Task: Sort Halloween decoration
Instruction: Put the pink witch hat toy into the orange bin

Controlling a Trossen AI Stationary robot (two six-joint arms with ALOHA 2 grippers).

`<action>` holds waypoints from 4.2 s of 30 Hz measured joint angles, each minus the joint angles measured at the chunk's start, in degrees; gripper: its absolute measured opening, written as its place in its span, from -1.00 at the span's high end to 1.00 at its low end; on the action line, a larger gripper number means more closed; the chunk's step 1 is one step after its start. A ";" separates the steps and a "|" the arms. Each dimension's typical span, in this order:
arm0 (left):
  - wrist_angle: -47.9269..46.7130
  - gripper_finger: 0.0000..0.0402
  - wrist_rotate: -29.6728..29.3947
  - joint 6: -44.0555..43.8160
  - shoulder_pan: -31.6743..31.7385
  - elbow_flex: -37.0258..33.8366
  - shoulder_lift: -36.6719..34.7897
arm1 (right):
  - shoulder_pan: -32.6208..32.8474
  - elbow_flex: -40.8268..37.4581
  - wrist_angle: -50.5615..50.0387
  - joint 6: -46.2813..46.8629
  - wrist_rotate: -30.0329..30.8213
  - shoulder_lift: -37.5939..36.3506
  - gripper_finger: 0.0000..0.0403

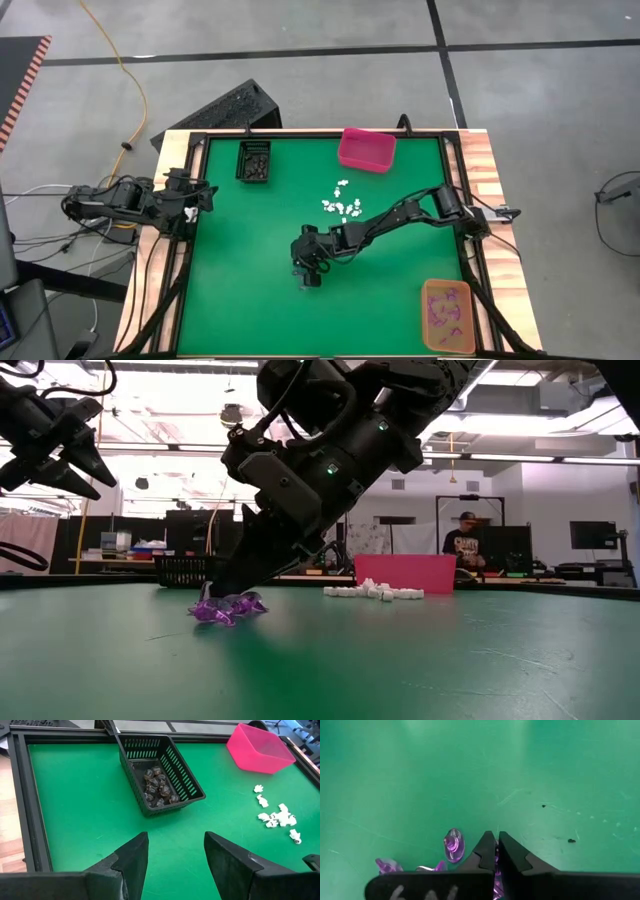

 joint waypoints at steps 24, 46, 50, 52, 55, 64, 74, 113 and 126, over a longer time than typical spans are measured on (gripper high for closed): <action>0.02 0.09 0.04 0.00 -0.01 0.00 -0.02 | 0.06 -0.02 -36.33 7.29 -6.60 -22.00 0.86; 0.02 0.09 0.00 -0.42 -0.01 -0.01 -0.02 | 40.62 -11.30 -63.49 77.11 -11.01 -38.15 0.86; 0.02 0.09 0.02 -0.42 -0.01 -0.01 -0.02 | 44.42 -16.69 -54.41 84.12 -11.80 -39.32 0.86; 0.00 0.09 0.02 -0.42 -0.01 -0.01 -0.02 | 45.95 -19.76 -48.93 87.24 -11.50 -40.33 0.86; 0.00 0.09 0.02 -0.42 -0.01 -0.01 -0.02 | 48.15 -23.45 -46.16 92.89 -9.32 -41.83 0.86; 0.00 0.09 0.02 -0.42 -0.01 -0.01 -0.02 | 53.80 -26.91 -50.90 107.87 -2.51 -46.15 0.32; -0.01 0.09 0.04 -0.42 -0.01 -0.01 -0.02 | 49.31 -26.24 -46.32 99.91 6.53 -48.29 -0.04; 0.00 0.09 0.30 -0.44 0.00 -0.01 0.00 | 4.18 3.86 -19.53 -10.86 6.40 -7.05 0.16; -0.05 0.09 0.20 -0.28 0.00 -0.01 -0.01 | -0.89 7.34 -23.97 -27.97 -3.60 -4.84 0.17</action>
